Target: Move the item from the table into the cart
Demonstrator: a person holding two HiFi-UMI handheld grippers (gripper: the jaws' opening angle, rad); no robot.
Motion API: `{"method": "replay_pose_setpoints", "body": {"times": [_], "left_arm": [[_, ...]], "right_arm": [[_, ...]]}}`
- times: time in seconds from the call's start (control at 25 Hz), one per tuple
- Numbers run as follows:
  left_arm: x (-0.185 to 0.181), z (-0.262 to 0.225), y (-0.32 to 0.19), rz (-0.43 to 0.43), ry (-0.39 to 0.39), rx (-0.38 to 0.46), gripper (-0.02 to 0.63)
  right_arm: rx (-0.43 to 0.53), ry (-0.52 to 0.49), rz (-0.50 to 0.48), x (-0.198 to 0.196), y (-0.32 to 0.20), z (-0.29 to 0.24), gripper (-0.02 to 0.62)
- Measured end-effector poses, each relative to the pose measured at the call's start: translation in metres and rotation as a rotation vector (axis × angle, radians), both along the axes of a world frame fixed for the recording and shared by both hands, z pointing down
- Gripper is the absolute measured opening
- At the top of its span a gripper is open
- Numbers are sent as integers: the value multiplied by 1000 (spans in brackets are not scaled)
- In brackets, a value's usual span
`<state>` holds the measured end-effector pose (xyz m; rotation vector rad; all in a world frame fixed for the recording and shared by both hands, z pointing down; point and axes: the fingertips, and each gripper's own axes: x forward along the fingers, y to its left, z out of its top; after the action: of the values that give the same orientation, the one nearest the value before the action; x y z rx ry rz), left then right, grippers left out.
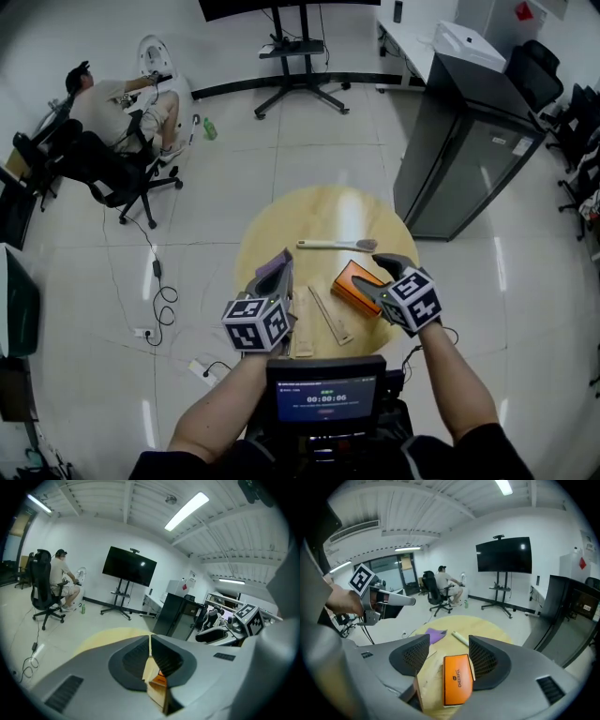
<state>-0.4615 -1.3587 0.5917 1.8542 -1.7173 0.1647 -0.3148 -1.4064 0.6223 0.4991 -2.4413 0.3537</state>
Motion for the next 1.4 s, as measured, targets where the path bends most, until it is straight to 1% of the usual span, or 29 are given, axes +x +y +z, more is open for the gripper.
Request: {"method": "replay_pose_setpoints", "body": {"times": [0.08, 0.16, 0.2, 0.24, 0.28, 0.4, 0.44, 0.52, 0.68, 0.72, 0.76, 0.96, 1.08, 1.2, 1.32, 1.4], "left_arm": [[-3, 28, -8, -14, 2, -63, 21], [-9, 53, -15, -14, 4, -130, 23], [-10, 66, -19, -8, 9, -162, 44], [-11, 78, -23, 1, 15, -191, 49], [-11, 89, -28, 9, 18, -214, 49], [-13, 115, -37, 20, 28, -251, 49], [-14, 125, -38, 19, 38, -267, 49], [-14, 149, -40, 15, 60, -309, 49], [-9, 192, -53, 46, 51, -376, 49], [-8, 201, -56, 52, 49, -390, 49], [-6, 210, -58, 55, 52, -403, 49], [2, 232, -70, 59, 64, -441, 48], [-7, 242, -70, 48, 60, -457, 49], [-14, 250, -65, 39, 68, -477, 49], [-14, 252, -68, 39, 73, -479, 49], [-12, 257, -70, 38, 75, -481, 48]], "right_arm": [[-59, 52, -25, -3, -6, 30, 328], [-96, 102, -31, -7, -16, 56, 339], [-106, 127, -26, -8, -22, 69, 339], [-119, 148, -18, -9, -29, 80, 343], [-140, 165, -7, -10, -35, 92, 392], [-214, 210, 0, -14, -44, 125, 399], [-231, 232, -7, -15, -46, 137, 399], [-256, 271, -25, -18, -50, 158, 446], [-277, 304, -83, -31, -59, 192, 447], [-284, 317, -97, -34, -60, 201, 480], [-292, 329, -108, -36, -60, 208, 495], [-315, 364, -106, -30, -72, 230, 495], [-312, 357, -101, -35, -78, 236, 495], [-314, 363, -123, -43, -76, 243, 495], [-288, 424, -165, -45, -74, 255, 495], [-266, 500, -194, -37, -74, 270, 495]]}}
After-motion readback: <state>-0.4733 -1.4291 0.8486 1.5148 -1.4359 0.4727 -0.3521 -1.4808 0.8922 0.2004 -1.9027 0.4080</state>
